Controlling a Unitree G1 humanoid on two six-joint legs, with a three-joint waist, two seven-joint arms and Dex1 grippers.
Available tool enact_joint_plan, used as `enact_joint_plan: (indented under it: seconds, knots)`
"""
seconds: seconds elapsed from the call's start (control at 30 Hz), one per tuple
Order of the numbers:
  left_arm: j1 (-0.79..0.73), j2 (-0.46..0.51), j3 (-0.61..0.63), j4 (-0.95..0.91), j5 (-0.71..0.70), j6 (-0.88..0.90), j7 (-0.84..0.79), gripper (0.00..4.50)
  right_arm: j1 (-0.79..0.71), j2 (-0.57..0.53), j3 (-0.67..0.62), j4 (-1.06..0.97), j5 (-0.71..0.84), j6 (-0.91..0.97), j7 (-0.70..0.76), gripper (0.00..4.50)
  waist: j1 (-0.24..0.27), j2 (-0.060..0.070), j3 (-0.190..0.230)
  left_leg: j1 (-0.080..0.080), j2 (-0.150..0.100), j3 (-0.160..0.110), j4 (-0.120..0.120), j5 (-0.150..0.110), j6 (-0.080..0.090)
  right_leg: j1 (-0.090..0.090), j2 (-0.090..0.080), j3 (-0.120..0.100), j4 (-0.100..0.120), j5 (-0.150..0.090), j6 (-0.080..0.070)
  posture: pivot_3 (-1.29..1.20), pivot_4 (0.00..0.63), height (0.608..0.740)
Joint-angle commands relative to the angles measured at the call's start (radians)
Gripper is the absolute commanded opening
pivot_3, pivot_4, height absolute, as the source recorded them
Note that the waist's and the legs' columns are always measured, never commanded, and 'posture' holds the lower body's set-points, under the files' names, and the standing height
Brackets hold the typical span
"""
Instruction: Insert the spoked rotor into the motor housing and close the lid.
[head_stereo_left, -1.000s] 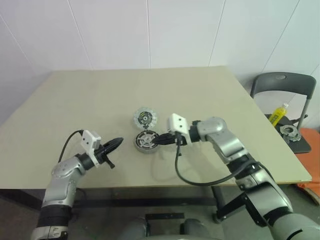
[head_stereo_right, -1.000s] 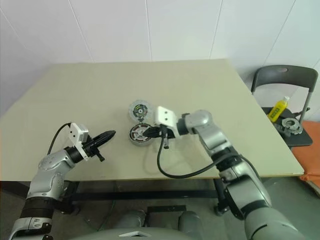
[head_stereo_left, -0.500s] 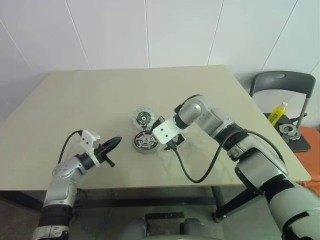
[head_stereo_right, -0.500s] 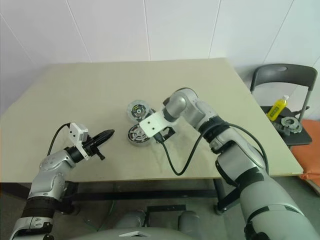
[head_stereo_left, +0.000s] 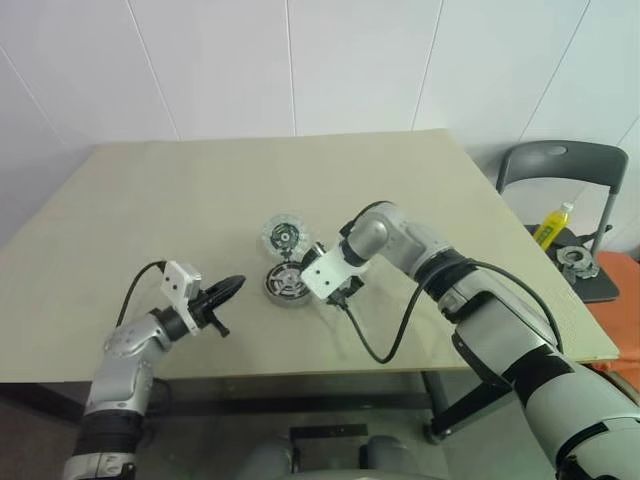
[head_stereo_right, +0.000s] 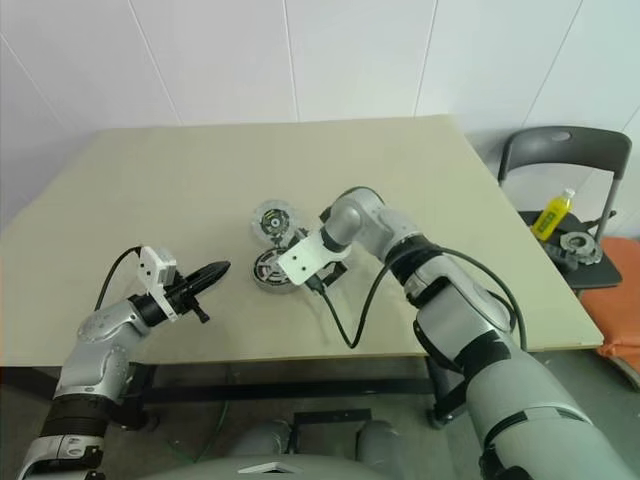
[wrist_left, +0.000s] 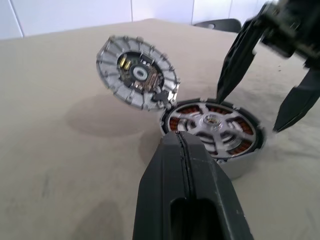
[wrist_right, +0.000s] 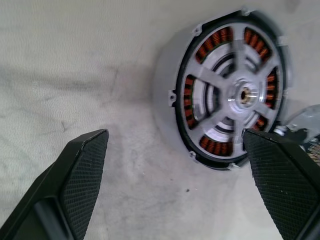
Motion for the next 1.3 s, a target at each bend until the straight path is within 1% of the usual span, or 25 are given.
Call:
enact_joint_plan:
  seconds: [0.03, 0.27, 0.53, 0.57, 0.6, 0.67, 0.73, 0.77, 0.83, 1.03, 1.13, 1.27, 1.3]
  knots:
    - [0.019, 0.027, 0.016, -0.06, -0.023, 0.0, -0.023, 0.0, -0.039, 0.017, -0.009, 0.046, -0.017, -0.03, -0.033, 4.48, -0.001, 0.0, 0.0, 0.0, 0.0, 0.0, 0.0, 0.0, 0.0, 0.0, 0.0, 0.0, 0.0, 0.0, 0.0, 0.0, 0.0, 0.74]
    - [0.056, 0.073, 0.036, -0.077, -0.027, 0.002, -0.037, 0.0, -0.067, 0.035, -0.009, 0.12, -0.042, -0.062, -0.074, 4.48, -0.001, 0.001, 0.0, 0.002, 0.0, 0.0, 0.0, 0.0, -0.002, 0.0, 0.001, 0.001, 0.002, -0.002, -0.004, 0.0, 0.0, 0.74]
    - [0.065, 0.078, 0.044, -0.085, -0.027, 0.006, -0.022, 0.0, -0.095, 0.06, -0.014, 0.175, -0.061, -0.08, -0.101, 4.48, -0.002, 0.001, 0.001, 0.003, 0.001, -0.002, 0.0, 0.0, -0.003, 0.0, 0.002, 0.001, 0.004, -0.001, -0.006, 0.0, 0.0, 0.74]
    - [0.065, 0.077, 0.044, -0.086, -0.027, 0.006, -0.021, 0.0, -0.097, 0.062, -0.014, 0.181, -0.062, -0.081, -0.102, 4.08, -0.002, 0.001, 0.001, 0.003, 0.001, -0.002, 0.0, 0.0, -0.003, 0.0, 0.002, 0.001, 0.004, -0.001, -0.006, 0.0, 0.0, 0.74]
    - [0.065, 0.077, 0.044, -0.087, -0.026, 0.006, -0.02, 0.0, -0.098, 0.064, -0.015, 0.186, -0.062, -0.082, -0.102, 3.85, -0.002, 0.001, 0.001, 0.003, 0.001, -0.002, -0.001, 0.0, -0.003, 0.0, 0.003, 0.001, 0.004, -0.001, -0.006, 0.0, 0.0, 0.74]
    - [0.065, 0.074, 0.045, -0.087, -0.027, 0.005, -0.016, 0.0, -0.097, 0.064, -0.018, 0.191, -0.061, -0.086, -0.096, 3.19, -0.001, 0.001, 0.001, 0.003, 0.001, -0.002, -0.001, 0.0, -0.003, 0.0, 0.003, 0.001, 0.004, -0.001, -0.006, 0.0, 0.0, 0.74]
    - [0.057, 0.073, 0.047, -0.078, -0.023, 0.0, -0.01, 0.0, -0.096, 0.057, -0.019, 0.194, -0.065, -0.089, -0.099, 2.72, -0.001, 0.001, 0.001, 0.003, 0.001, -0.002, -0.001, 0.001, -0.003, 0.0, 0.003, 0.001, 0.004, -0.001, -0.006, 0.0, 0.0, 0.74]
    - [0.052, 0.073, 0.047, -0.072, -0.022, -0.001, -0.008, 0.0, -0.097, 0.054, -0.02, 0.194, -0.071, -0.089, -0.112, 2.64, -0.001, 0.001, 0.001, 0.003, 0.001, -0.002, -0.001, 0.001, -0.003, 0.0, 0.003, 0.001, 0.004, -0.001, -0.006, 0.0, 0.0, 0.74]
    - [0.042, 0.074, 0.046, -0.065, -0.021, -0.001, -0.004, 0.0, -0.099, 0.051, -0.021, 0.195, -0.076, -0.09, -0.124, 2.04, -0.001, 0.001, 0.001, 0.003, 0.001, -0.002, -0.001, 0.001, -0.003, 0.0, 0.003, 0.001, 0.004, -0.001, -0.006, 0.0, 0.0, 0.74]
    - [0.021, 0.07, 0.034, -0.043, -0.012, -0.005, -0.001, 0.0, -0.099, 0.042, -0.038, 0.183, -0.051, -0.094, -0.088, 2.04, -0.001, 0.002, 0.001, 0.003, 0.001, -0.002, -0.001, 0.001, -0.003, 0.0, 0.003, 0.001, 0.004, -0.001, -0.006, 0.0, 0.0, 0.74]
    - [0.018, 0.066, 0.032, -0.043, -0.012, -0.005, 0.001, 0.0, -0.095, 0.034, -0.043, 0.183, -0.05, -0.1, -0.073, 1.48, -0.001, 0.002, 0.001, 0.003, 0.001, -0.002, -0.001, 0.001, -0.003, 0.0, 0.003, 0.001, 0.003, -0.001, -0.006, 0.0, 0.0, 0.74]
    - [0.015, 0.067, 0.03, -0.039, -0.01, -0.007, 0.002, 0.0, -0.092, 0.035, -0.053, 0.182, -0.051, -0.102, -0.067, 0.32, 0.001, 0.002, 0.001, 0.003, 0.001, -0.002, -0.001, 0.001, -0.003, 0.0, 0.003, 0.001, 0.004, -0.001, -0.006, 0.0, 0.0, 0.74]
    - [0.015, 0.067, 0.03, -0.038, -0.01, -0.007, 0.002, 0.0, -0.093, 0.038, -0.056, 0.182, -0.05, -0.099, -0.073, 0.14, 0.001, 0.002, 0.001, 0.003, 0.001, -0.002, -0.001, 0.001, -0.003, 0.0, 0.003, 0.001, 0.004, -0.001, -0.006, 0.0, 0.0, 0.74]
